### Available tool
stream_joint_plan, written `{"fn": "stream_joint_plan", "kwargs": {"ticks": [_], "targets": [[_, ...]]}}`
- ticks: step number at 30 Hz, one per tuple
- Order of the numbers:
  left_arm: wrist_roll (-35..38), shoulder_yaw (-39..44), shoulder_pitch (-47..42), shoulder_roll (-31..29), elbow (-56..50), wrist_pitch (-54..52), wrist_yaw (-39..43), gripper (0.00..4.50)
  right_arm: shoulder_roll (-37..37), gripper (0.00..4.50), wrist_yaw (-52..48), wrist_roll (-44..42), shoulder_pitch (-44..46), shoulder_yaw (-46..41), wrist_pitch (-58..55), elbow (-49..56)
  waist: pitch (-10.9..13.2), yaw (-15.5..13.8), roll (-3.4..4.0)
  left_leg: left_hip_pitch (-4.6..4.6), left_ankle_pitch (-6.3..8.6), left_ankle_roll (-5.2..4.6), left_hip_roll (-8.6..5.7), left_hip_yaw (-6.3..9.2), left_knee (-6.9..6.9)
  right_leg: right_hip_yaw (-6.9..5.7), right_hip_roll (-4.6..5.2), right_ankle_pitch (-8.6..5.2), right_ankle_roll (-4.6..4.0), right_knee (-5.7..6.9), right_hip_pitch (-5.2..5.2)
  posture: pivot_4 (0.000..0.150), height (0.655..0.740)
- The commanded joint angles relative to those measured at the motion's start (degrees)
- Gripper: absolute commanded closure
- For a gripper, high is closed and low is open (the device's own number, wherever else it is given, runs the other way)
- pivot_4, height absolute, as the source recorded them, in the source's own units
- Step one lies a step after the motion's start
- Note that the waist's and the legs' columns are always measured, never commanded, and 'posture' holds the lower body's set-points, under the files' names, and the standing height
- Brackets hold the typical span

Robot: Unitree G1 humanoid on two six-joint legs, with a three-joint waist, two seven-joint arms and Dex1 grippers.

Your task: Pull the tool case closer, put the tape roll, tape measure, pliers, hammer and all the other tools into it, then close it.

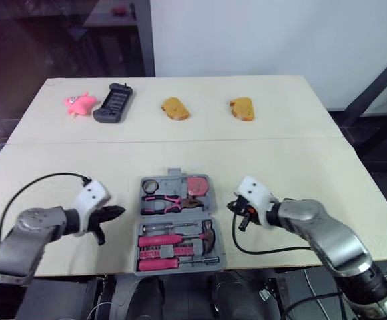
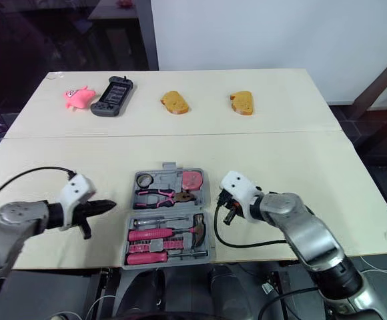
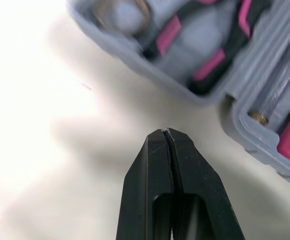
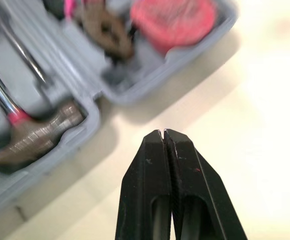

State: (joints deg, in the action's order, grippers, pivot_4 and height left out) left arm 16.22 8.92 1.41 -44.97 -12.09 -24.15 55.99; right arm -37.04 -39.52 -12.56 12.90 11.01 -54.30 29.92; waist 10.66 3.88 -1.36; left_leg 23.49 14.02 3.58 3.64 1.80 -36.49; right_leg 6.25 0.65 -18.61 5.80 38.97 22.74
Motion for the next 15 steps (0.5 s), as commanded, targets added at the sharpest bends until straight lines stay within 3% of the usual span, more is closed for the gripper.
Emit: {"fn": "stream_joint_plan", "kwargs": {"ticks": [1,5,8,15], "targets": [[4.59,5.01,4.31,1.5,-1.41,11.11,5.28,4.5,-0.77,4.4,-2.21,-3.79,-1.69,-5.1,2.63,2.87,0.0,0.0,-0.03,0.0,0.0,0.0,0.0,-0.03,0.05,0.01,0.02,0.0,0.0,-0.03,0.01,0.15,0.74],[9.68,3.28,9.1,2.56,-2.64,13.72,12.16,4.5,-0.8,4.4,-3.06,-5.75,-3.04,-5.53,2.52,2.01,0.0,-0.04,-0.02,-0.05,-0.01,0.01,0.0,-0.04,0.3,0.02,0.01,0.0,-0.02,-0.22,0.01,0.15,0.74],[9.37,-0.38,10.94,4.22,-0.13,17.47,15.92,4.5,-0.85,4.4,-2.66,-5.61,-2.6,-4.45,2.56,0.57,0.01,-0.15,0.0,-0.04,-0.01,0.01,0.0,-0.05,0.32,0.02,0.01,-0.01,-0.03,-0.32,0.0,0.15,0.74],[5.59,-6.22,10.19,6.4,2.69,22.16,15.67,4.5,-0.9,4.4,-1.83,-5.8,-2.22,-2.3,1.87,0.93,0.01,-0.13,0.0,-0.04,-0.01,0.01,0.0,-0.06,0.3,0.03,0.01,-0.04,-0.2,-0.57,-0.11,0.15,0.74]]}}
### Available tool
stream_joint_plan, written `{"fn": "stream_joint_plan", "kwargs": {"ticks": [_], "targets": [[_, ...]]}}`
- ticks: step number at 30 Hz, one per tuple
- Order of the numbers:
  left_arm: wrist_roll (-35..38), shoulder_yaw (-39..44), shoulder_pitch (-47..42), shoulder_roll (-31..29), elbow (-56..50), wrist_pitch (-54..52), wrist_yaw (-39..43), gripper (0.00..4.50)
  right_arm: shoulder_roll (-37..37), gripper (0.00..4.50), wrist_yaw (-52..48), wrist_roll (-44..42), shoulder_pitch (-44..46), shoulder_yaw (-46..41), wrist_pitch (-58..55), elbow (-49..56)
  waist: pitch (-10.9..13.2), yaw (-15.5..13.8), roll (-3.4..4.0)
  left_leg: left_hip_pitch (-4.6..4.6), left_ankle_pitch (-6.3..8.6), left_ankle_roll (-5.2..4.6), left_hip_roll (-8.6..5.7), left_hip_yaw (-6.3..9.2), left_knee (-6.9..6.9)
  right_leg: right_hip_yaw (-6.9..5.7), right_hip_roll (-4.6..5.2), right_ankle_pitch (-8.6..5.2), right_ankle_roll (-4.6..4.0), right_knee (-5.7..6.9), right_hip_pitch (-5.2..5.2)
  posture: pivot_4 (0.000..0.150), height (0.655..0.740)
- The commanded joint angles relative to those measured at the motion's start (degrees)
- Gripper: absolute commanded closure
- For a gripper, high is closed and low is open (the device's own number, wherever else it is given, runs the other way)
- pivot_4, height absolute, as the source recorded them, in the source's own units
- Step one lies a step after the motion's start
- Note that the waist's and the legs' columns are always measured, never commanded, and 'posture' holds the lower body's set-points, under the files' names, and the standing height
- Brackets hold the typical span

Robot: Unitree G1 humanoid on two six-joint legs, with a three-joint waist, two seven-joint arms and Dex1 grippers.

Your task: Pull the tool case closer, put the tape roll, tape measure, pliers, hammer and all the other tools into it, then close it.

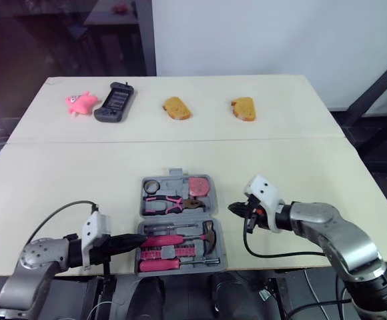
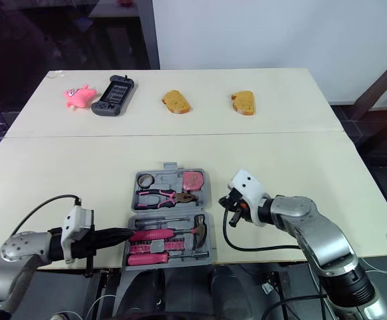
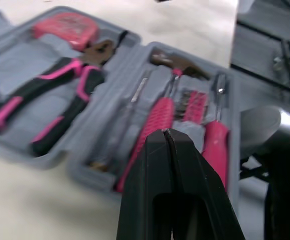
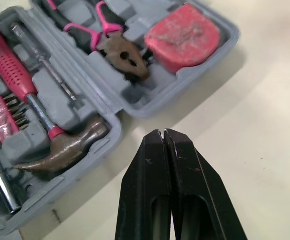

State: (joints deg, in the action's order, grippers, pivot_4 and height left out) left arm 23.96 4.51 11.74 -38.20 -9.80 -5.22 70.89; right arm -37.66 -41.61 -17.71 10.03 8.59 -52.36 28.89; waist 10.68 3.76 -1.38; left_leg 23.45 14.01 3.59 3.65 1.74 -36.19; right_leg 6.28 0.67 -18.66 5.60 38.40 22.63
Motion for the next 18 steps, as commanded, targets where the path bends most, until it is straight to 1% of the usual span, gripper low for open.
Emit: {"fn": "stream_joint_plan", "kwargs": {"ticks": [1,9,14,18], "targets": [[-2.78,-2.59,-0.27,-0.33,0.93,3.87,0.71,4.5,-0.26,4.4,0.44,-0.75,0.74,0.28,-0.29,2.14,0.0,-0.01,0.01,0.0,0.0,0.0,0.0,0.0,0.01,0.0,0.0,0.01,0.02,0.0,0.0,0.15,0.74],[-5.84,-7.79,-2.24,0.74,3.79,7.43,-0.14,4.5,-0.16,4.4,1.84,-0.72,1.69,1.5,-1.48,2.59,0.0,0.04,0.02,0.0,0.0,0.0,0.01,0.01,0.04,-0.01,-0.02,0.07,0.13,0.0,0.01,0.15,0.74],[-7.31,-10.01,-3.59,1.43,5.44,7.17,-1.08,4.5,-0.13,4.4,2.49,-1.39,2.33,2.02,-2.81,3.1,-0.01,0.0,0.02,0.0,0.0,0.0,0.0,0.01,0.02,-0.02,-0.02,0.08,0.15,0.0,0.0,0.15,0.74],[-12.21,-12.32,-4.13,0.65,9.4,9.57,-2.51,4.5,0.02,4.4,3.03,-1.88,3.59,2.28,-4.49,2.84,-0.01,0.04,0.02,-0.01,0.0,0.0,0.0,0.01,0.04,-0.02,-0.03,0.08,0.16,0.01,0.01,0.15,0.74]]}}
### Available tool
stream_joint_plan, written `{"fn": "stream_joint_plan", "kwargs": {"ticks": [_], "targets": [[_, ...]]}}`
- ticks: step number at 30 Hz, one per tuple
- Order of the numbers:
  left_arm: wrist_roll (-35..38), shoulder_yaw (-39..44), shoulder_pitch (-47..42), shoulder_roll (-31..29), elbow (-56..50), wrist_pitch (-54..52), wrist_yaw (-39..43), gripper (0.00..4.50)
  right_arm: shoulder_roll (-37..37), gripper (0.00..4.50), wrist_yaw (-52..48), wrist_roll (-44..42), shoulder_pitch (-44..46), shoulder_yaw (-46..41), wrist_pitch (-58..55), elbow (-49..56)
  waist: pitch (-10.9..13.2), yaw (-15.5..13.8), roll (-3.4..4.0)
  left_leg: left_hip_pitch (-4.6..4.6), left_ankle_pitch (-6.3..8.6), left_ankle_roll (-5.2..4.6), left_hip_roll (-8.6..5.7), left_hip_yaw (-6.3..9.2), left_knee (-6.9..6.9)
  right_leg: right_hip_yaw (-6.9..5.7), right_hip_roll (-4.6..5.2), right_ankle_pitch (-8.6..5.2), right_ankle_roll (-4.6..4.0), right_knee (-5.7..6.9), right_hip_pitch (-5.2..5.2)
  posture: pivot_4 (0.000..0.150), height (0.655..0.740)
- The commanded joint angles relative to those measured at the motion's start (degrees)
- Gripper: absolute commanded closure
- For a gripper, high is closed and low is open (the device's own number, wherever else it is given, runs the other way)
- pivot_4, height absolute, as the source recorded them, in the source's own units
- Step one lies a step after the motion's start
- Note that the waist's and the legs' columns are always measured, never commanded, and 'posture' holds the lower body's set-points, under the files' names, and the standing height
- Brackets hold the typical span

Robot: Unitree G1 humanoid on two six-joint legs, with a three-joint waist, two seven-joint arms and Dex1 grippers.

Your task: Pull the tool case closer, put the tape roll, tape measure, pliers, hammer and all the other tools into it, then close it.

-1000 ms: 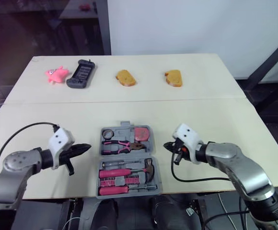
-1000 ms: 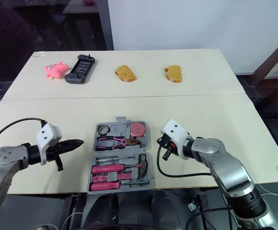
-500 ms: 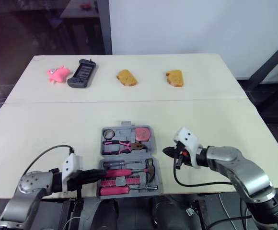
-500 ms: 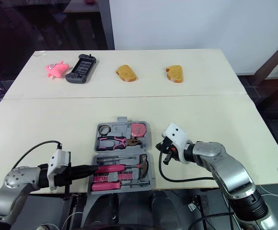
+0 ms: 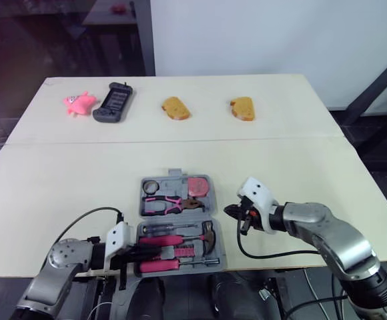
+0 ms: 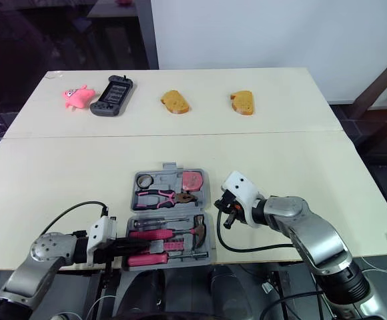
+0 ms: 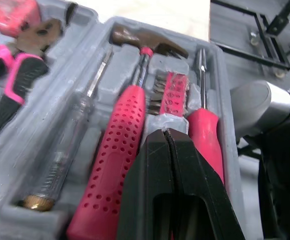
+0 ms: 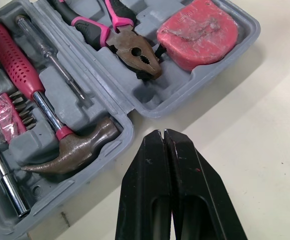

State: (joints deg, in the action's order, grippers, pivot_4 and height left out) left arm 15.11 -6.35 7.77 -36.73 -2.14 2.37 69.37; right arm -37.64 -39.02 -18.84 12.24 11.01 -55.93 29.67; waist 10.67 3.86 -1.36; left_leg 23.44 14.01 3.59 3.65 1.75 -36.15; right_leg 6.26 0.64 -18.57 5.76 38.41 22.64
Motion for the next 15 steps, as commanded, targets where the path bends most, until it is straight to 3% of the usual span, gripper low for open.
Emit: {"fn": "stream_joint_plan", "kwargs": {"ticks": [1,4,6,14,15], "targets": [[-4.13,-1.87,-0.33,-1.02,2.22,2.3,-1.27,4.5,0.23,4.4,0.6,-0.99,1.84,-0.15,-1.52,1.85,-0.02,-0.08,0.04,0.0,0.0,0.0,0.0,0.04,0.0,-0.02,0.0,0.0,0.0,0.0,-0.02,0.15,0.74],[-5.38,-2.87,-0.72,-1.66,2.98,2.16,-2.13,4.5,0.66,4.4,0.93,-1.68,3.32,0.13,-3.74,0.88,-0.07,-0.09,0.12,-0.09,0.0,0.0,0.0,0.04,-0.03,-0.02,0.0,0.01,-0.02,0.0,-0.13,0.15,0.74],[-5.88,-3.23,-0.97,-1.8,3.58,2.44,-2.77,4.5,1.98,3.87,2.22,-2.16,4.99,-0.96,-6.14,-1.27,-0.08,-0.09,0.12,-0.12,0.0,0.0,0.0,0.03,-0.06,-0.02,0.01,0.01,-0.04,0.0,-0.18,0.15,0.74],[-6.2,-4.33,-1.98,-2.2,4.61,3.86,-2.92,4.5,14.65,0.07,7.5,-7.6,13.92,-8.15,-19.76,-13.35,-0.21,-0.03,0.36,-0.18,-0.06,0.05,0.0,0.03,-0.07,-0.01,0.0,0.09,-0.15,0.01,-0.22,0.15,0.74],[-6.31,-4.49,-2.13,-2.27,4.74,4.16,-2.96,4.5,15.8,0.07,8.23,-7.7,14.79,-8.81,-21.67,-15.05,-0.22,-0.12,0.38,-0.17,-0.06,0.05,0.0,0.03,-0.07,-0.01,0.0,0.09,-0.14,0.02,-0.21,0.15,0.74]]}}
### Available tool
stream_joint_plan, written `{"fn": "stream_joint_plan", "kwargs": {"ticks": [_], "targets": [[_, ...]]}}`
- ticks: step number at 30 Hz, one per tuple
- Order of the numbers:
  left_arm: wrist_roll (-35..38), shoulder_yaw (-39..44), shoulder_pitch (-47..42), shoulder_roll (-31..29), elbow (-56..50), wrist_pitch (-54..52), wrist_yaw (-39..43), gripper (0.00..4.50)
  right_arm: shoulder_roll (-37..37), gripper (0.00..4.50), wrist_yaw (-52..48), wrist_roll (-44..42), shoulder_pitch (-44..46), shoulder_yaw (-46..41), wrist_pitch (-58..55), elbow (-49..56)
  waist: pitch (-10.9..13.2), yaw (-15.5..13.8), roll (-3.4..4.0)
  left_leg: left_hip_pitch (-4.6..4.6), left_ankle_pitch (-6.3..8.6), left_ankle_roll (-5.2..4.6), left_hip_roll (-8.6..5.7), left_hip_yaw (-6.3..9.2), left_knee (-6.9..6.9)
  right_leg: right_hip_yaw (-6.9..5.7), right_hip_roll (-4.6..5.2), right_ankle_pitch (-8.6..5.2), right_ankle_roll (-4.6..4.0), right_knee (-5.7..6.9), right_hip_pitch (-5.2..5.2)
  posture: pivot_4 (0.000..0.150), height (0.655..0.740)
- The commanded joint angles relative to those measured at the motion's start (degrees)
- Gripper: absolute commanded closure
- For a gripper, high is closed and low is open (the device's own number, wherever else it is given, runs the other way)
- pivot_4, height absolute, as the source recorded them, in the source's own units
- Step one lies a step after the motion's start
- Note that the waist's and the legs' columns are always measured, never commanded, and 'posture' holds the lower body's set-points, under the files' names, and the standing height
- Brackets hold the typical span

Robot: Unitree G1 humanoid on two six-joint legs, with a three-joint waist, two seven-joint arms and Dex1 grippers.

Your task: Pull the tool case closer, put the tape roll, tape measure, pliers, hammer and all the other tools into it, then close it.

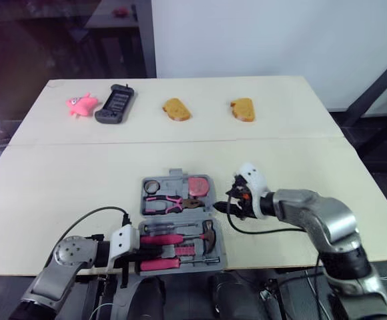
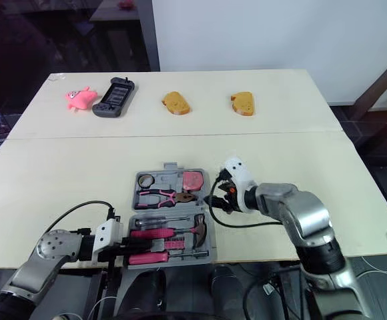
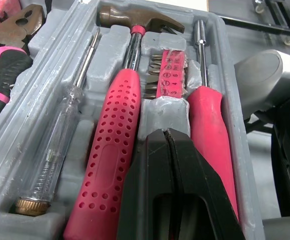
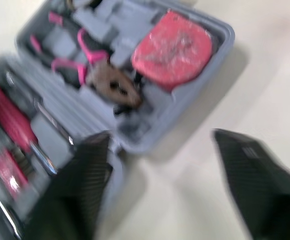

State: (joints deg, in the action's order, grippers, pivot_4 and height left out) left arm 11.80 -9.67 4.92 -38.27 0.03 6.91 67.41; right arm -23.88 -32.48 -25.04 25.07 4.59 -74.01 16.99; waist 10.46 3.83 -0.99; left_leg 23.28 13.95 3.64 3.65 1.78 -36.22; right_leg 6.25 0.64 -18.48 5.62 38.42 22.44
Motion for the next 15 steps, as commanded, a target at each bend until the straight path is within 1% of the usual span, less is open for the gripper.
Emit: {"fn": "stream_joint_plan", "kwargs": {"ticks": [1,5,9,15], "targets": [[-2.97,-1.28,0.6,-0.78,2.69,-0.23,-1.03,4.5,3.54,0.07,2.54,-1.73,2.76,-3.86,-4.89,-4.27,-0.02,-0.17,0.03,0.01,0.0,0.0,0.0,0.01,0.0,-0.01,0.0,0.0,0.01,-0.01,0.0,0.15,0.74],[-2.92,-1.47,0.04,-1.02,3.16,0.26,-1.06,4.5,8.2,0.07,6.46,-1.48,6.14,-9.56,-8.58,-12.05,-0.02,-0.42,0.05,0.03,0.0,0.0,-0.01,0.0,0.03,-0.01,0.01,0.01,0.03,-0.01,0.02,0.15,0.74],[-3.03,-1.86,-0.35,-1.32,3.3,0.86,-0.77,4.5,12.33,0.07,8.71,-2.06,9.58,-14.79,-7.88,-20.3,-0.02,-0.25,0.13,0.01,0.0,0.0,0.0,-0.01,0.02,-0.01,0.0,0.02,0.02,0.02,0.03,0.15,0.74],[-3.12,-2.22,-1.21,-1.52,3.93,1.2,-0.77,4.5,17.79,0.07,9.71,-4.73,11.97,-20.36,-8.24,-25.25,-0.02,0.08,0.26,0.01,-0.01,0.0,-0.01,-0.01,0.04,-0.01,0.0,0.04,0.06,0.02,0.03,0.15,0.74]]}}
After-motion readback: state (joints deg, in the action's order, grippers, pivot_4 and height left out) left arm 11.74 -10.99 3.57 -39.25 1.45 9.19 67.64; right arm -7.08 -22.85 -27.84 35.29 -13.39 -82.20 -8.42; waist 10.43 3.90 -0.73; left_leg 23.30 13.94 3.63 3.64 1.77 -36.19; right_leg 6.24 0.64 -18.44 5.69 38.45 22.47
